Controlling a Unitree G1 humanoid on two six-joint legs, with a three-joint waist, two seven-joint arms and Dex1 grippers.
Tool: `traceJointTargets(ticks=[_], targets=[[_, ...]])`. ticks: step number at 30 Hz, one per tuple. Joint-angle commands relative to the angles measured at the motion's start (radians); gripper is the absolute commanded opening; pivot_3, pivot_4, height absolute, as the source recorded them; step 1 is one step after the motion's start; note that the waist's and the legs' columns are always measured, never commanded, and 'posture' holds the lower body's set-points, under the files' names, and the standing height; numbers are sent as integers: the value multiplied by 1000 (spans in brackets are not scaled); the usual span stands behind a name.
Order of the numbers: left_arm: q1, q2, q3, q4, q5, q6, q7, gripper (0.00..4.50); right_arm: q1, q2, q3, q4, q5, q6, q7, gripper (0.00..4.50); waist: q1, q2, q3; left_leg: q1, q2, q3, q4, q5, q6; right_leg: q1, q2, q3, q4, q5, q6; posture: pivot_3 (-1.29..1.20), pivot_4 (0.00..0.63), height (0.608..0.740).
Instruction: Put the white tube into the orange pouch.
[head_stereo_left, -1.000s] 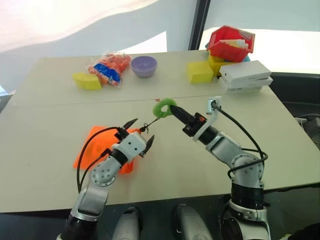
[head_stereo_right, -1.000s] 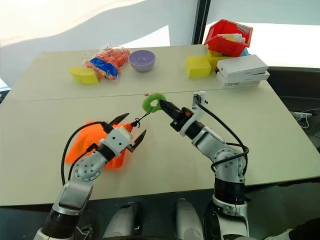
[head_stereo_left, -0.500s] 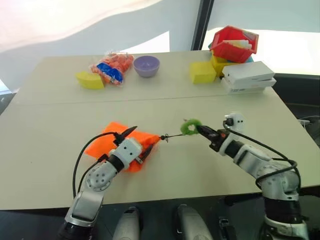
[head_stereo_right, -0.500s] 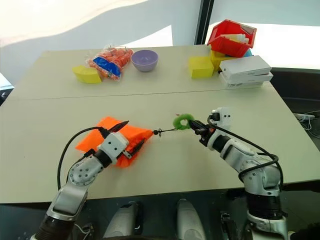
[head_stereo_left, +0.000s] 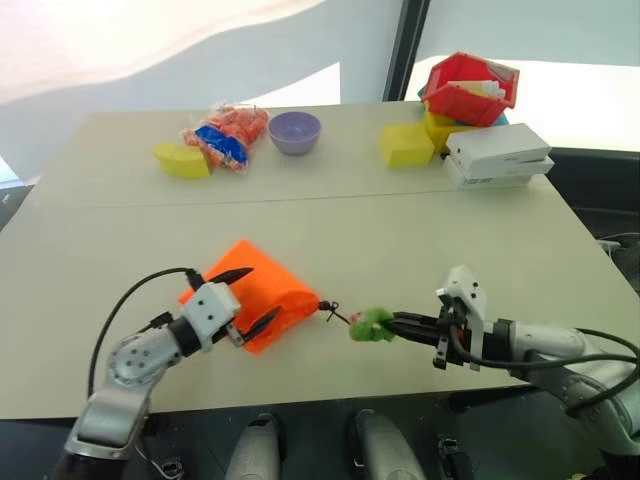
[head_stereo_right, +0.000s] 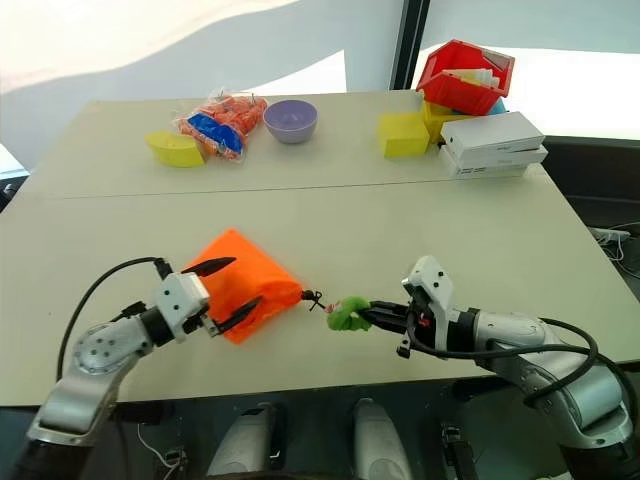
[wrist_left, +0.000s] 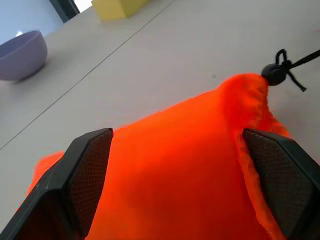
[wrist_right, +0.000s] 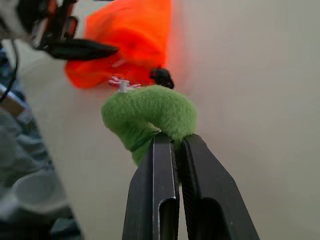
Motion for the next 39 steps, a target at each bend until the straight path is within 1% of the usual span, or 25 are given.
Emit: traceJointTargets(ticks=[1, 5, 8, 10, 13, 14, 15, 16, 18, 19, 20, 24, 26, 28, 34, 39], targets=[[33, 39, 44, 9, -71, -6, -78, 4423, -26, 5, 36, 20, -77, -52, -4, 0, 1, 0, 0, 0, 0, 0, 0, 0, 0, 0, 0, 0, -1, 0, 0, 0, 150, 740], [53, 72, 79, 20, -135, 44, -126, 4423, -89, 48, 90, 93, -171, -99, -46, 0, 1, -1, 0, -1, 0, 1, 0, 0, 0, 0, -1, 0, -3, 1, -1, 0, 150, 740], [68, 96, 92, 17, -156, 63, -154, 4423, -129, 81, 112, 145, -226, -121, -72, 0, 0, -1, 0, -1, 0, 1, 0, 0, 0, 0, -1, 0, -3, 1, -1, 0, 150, 740], [74, 105, 101, 7, -173, 80, -163, 4423, -160, 100, 117, 199, -278, -145, -99, 0, 1, -1, 0, -1, 0, 1, -1, 0, 0, 0, -1, 0, -4, 1, -2, 0, 150, 740], [72, 105, 112, -12, -198, 106, -165, 4423, -191, 118, 106, 254, -306, -160, -107, 0, 2, -1, 0, -1, 0, 2, -1, 0, 0, 0, -1, 0, -4, 2, -3, 0, 150, 740], [66, 98, 117, -20, -212, 119, -160, 4500, -201, 128, 94, 262, -301, -156, -110, 709, 3, -1, 0, -1, 0, 2, -1, 0, 0, 0, -1, 0, -4, 2, -3, 0, 150, 740], [60, 94, 120, -29, -226, 133, -155, 4500, -209, 133, 85, 263, -302, -160, -112, 1058, 2, -1, 0, -1, 0, 1, -1, 0, 0, 0, -1, 0, -4, 2, -3, 0, 150, 740], [56, 91, 122, -36, -235, 144, -151, 4500, -214, 137, 79, 263, -302, -164, -112, 1503, 2, -1, 0, -1, 0, 1, -1, 0, 0, 0, -1, 0, -4, 2, -3, 0, 150, 740], [49, 88, 120, -46, -244, 157, -149, 4500, -215, 136, 72, 258, -317, -186, -108, 2517, 1, -1, 0, -1, 0, 1, -1, 0, 0, 0, -1, 0, -3, 2, -3, 0, 150, 740], [47, 86, 119, -51, -248, 163, -147, 4500, -213, 132, 69, 256, -326, -202, -104, 3124, 1, -1, 0, -1, 0, 1, -1, 0, 0, 0, -1, 0, -3, 2, -3, 0, 150, 740], [43, 83, 117, -56, -252, 169, -144, 4500, -209, 125, 59, 249, -325, -215, -91, 3527, 1, -1, 0, -1, 0, 1, -1, 0, 0, 0, -1, 0, -3, 2, -3, 0, 150, 740], [30, 72, 110, -70, -266, 188, -138, 4500, -204, 107, 1, 202, -264, -219, -30, 3527, 2, -1, 0, -1, 0, 2, -1, 0, 0, 0, 0, 0, -3, 2, -2, 0, 150, 740], [23, 68, 108, -72, -266, 194, -138, 4500, -192, 89, 9, 155, -234, -199, 15, 3527, 2, -1, 0, -1, 0, 1, -1, 0, 0, 0, 0, 0, -3, 2, -2, 0, 150, 740], [18, 64, 106, -71, -264, 197, -139, 4500, -172, 67, 60, 118, -258, -202, 44, 3527, 1, -1, 0, -1, 0, 1, -1, 0, 0, 0, 0, 0, -3, 2, -2, 0, 150, 740], [-11, 45, 89, -75, -261, 208, -138, 4500, -185, 98, 246, 179, -440, -232, -20, 3527, 0, -1, -1, 0, 0, 1, -1, 0, 0, 0, 0, 0, -3, 2, -2, 0, 150, 740], [-30, 30, 79, -79, -256, 214, -133, 4500, -218, 164, 308, 225, -506, -259, -52, 3527, 1, -2, -1, -1, 0, 2, 0, 0, 0, 0, 0, 0, -3, 2, -3, 0, 150, 740]])
